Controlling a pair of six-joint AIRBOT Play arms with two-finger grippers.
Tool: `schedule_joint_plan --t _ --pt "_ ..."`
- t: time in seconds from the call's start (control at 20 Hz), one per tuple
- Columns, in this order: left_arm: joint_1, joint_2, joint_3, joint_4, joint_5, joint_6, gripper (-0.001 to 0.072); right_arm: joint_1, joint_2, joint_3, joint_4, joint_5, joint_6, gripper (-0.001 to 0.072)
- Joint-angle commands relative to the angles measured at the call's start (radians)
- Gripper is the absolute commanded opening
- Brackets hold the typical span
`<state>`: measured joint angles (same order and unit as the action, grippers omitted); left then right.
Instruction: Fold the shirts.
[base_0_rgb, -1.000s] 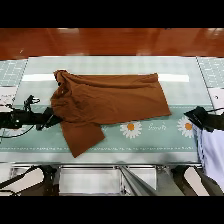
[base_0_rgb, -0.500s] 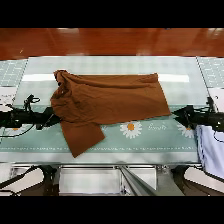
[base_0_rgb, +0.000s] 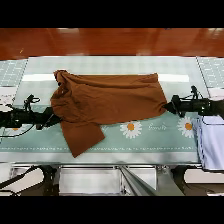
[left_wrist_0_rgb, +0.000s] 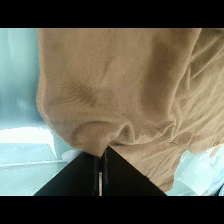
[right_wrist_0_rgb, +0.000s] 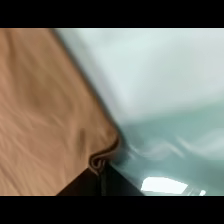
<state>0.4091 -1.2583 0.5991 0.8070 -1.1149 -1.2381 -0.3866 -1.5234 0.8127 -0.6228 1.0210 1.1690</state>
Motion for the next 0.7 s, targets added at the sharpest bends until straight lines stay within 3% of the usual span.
schedule_joint_plan --t 0.0,0.25,0.4,0.5,0.65 --pt "0.0 0.0 0.001 0.0 0.0 0.0 0.0022 0.066 -0.018 0.08 0.01 0.056 -0.011 0.0025" --pt "0.002 0.054 0.063 -0.014 -0.031 0.019 0.0021 0.066 0.089 0.199 -0.052 0.15 0.05 0.0024" --pt "0.002 0.154 0.238 -0.127 -0.045 0.019 0.0021 0.066 0.218 0.375 -0.108 0.189 0.102 0.0024" --pt "0.0 0.233 0.414 -0.172 0.01 0.002 0.002 0.066 0.285 0.537 -0.126 0.178 0.153 0.0024" --pt "0.0 0.315 0.688 -0.172 0.177 -0.092 0.002 0.066 0.309 0.876 -0.191 0.224 0.255 0.0024"
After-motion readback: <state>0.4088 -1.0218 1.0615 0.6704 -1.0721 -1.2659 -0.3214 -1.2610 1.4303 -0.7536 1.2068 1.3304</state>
